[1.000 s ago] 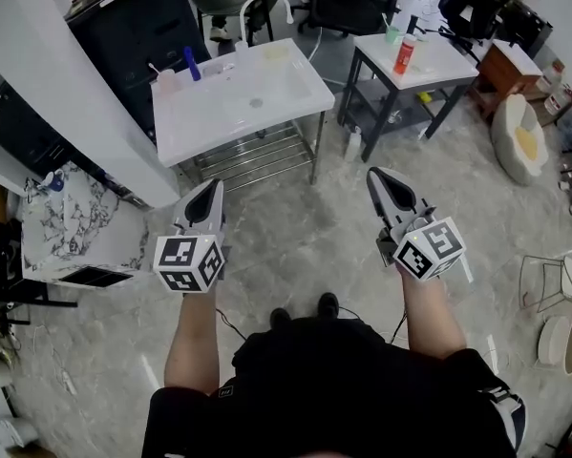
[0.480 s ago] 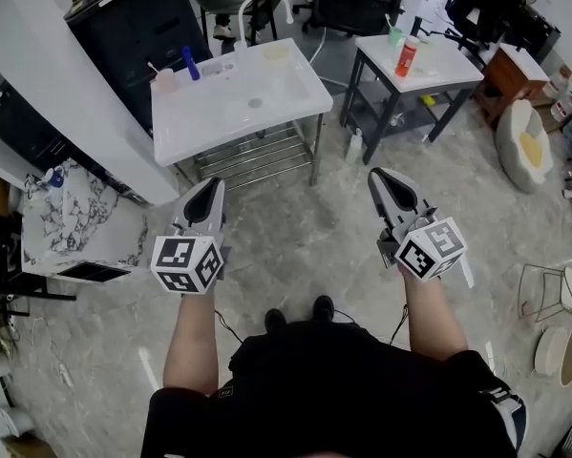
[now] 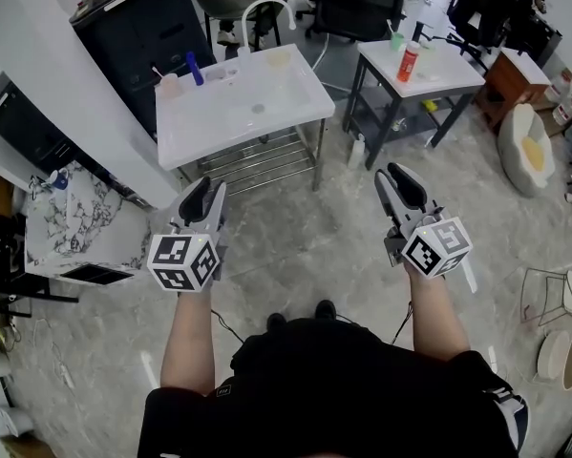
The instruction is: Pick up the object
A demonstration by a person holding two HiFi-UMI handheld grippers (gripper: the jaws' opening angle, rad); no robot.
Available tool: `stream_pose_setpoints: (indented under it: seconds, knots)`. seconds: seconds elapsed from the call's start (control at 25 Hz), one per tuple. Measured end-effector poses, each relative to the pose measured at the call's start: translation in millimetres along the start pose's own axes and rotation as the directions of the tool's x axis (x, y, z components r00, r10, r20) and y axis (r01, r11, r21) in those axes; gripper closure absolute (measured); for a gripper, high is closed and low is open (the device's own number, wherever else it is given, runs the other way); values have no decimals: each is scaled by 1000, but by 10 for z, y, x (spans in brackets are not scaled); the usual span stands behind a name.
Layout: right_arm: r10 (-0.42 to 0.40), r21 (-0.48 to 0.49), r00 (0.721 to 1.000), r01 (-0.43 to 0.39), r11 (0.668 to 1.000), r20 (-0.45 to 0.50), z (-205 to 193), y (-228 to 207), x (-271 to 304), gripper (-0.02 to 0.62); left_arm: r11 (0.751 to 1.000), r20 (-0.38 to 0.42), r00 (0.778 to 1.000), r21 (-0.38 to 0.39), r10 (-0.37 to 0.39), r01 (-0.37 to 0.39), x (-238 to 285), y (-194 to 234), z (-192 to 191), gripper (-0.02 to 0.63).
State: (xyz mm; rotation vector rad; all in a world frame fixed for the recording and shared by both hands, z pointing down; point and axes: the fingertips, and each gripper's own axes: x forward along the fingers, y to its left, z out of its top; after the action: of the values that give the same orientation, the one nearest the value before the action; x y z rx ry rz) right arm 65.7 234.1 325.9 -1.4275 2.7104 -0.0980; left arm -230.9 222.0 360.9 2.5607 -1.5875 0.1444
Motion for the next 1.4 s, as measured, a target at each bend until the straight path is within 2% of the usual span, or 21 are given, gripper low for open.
stream_pose_setpoints:
  seconds: [0.04, 0.12, 0.6, 0.84, 1.08, 1.4]
  knots:
    - [-8, 1, 1000, 8, 1000, -2, -8, -18, -9, 484, 1000, 1, 1000, -2, 3, -3, -7, 16, -3, 490]
    - [-25, 5, 1000, 25, 1000, -3, -25, -62, -33, 458, 1000, 1, 1000, -7, 5, -5, -16, 36, -17, 473]
    - [-75, 49, 997, 76, 996, -30, -232, -333, -160, 364, 998, -34, 999, -40, 41, -43, 46, 48, -205, 353]
    - [-77, 61, 997, 77, 995, -1, -165, -573, -294, 360, 999, -33, 999, -17, 36, -36, 217, -257, -134, 347]
    - [-38, 64, 999, 38, 997, 8, -122, -762, -481, 359, 999, -12, 999, -9, 42, -42, 371, -602, -40, 347]
    - [-60, 53, 998, 59, 997, 15, -111, -992, -636, 359, 1000, 9, 1000, -1, 12, -12, 605, -818, 18, 347]
